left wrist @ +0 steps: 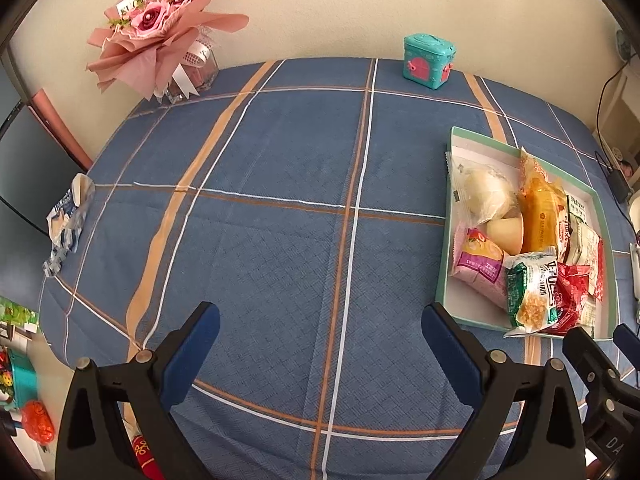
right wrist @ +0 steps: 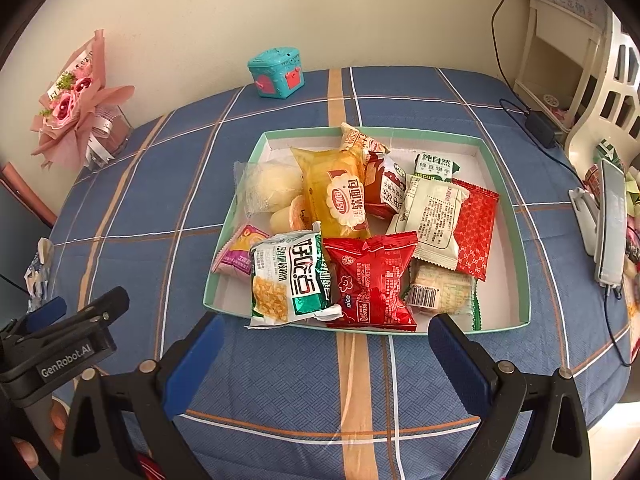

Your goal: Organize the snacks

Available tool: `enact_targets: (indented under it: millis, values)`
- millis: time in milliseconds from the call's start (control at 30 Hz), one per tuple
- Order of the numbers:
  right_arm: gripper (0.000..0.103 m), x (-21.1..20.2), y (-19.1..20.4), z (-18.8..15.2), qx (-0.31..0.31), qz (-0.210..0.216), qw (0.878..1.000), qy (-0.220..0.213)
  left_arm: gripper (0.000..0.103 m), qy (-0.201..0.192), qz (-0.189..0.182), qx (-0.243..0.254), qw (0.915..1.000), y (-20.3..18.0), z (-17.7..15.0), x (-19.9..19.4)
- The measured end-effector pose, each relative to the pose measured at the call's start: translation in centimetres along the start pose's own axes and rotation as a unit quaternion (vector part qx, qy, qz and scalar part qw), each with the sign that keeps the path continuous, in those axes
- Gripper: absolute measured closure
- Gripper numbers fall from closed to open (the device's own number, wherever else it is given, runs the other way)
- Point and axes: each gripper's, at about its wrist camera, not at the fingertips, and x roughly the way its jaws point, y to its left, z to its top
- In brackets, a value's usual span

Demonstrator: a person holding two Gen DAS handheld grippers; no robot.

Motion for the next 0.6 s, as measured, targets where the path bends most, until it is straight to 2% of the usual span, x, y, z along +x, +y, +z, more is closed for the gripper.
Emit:
enact_targets:
  millis: [600]
  values:
    - [0.000, 0.39, -0.46, -0.08, 0.012, -0.001, 1.000, 0.009, 0.002, -0.033, -0.002, 0.007, 0.9994, 0.07, 0.07, -0.51]
